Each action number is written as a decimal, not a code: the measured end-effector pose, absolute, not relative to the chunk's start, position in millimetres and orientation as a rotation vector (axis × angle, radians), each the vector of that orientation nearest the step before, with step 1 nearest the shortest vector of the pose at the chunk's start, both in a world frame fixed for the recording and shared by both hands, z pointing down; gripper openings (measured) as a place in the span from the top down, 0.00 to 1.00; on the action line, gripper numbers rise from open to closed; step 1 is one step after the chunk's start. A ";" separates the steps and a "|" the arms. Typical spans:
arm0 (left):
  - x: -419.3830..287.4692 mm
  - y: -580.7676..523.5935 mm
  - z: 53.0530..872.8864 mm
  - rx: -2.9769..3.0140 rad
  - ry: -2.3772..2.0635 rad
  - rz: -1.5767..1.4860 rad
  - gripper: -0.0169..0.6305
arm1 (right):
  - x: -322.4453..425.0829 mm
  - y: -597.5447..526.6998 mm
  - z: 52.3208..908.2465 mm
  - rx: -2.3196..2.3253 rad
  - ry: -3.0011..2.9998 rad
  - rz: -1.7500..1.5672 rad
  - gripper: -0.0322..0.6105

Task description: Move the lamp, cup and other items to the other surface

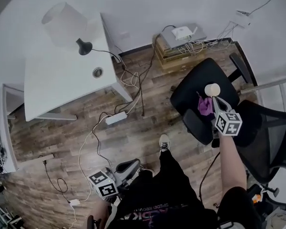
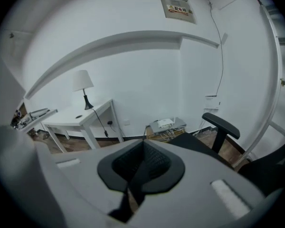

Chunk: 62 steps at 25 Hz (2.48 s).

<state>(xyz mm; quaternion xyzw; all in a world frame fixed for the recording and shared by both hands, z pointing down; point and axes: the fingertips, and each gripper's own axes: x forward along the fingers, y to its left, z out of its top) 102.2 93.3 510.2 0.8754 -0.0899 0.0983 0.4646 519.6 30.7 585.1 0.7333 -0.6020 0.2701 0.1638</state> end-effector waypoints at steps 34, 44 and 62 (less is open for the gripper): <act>-111.2 145.5 456.6 2.250 -0.499 -0.099 0.99 | -107.4 146.7 469.0 0.586 -2.732 0.777 0.95; -136.4 163.6 458.8 2.250 -0.472 -0.150 0.99 | -133.6 164.6 469.0 0.508 -2.749 0.779 0.95; -137.0 172.5 457.4 2.262 -0.391 -0.152 0.99 | -136.4 174.4 466.8 0.488 -2.743 0.709 0.95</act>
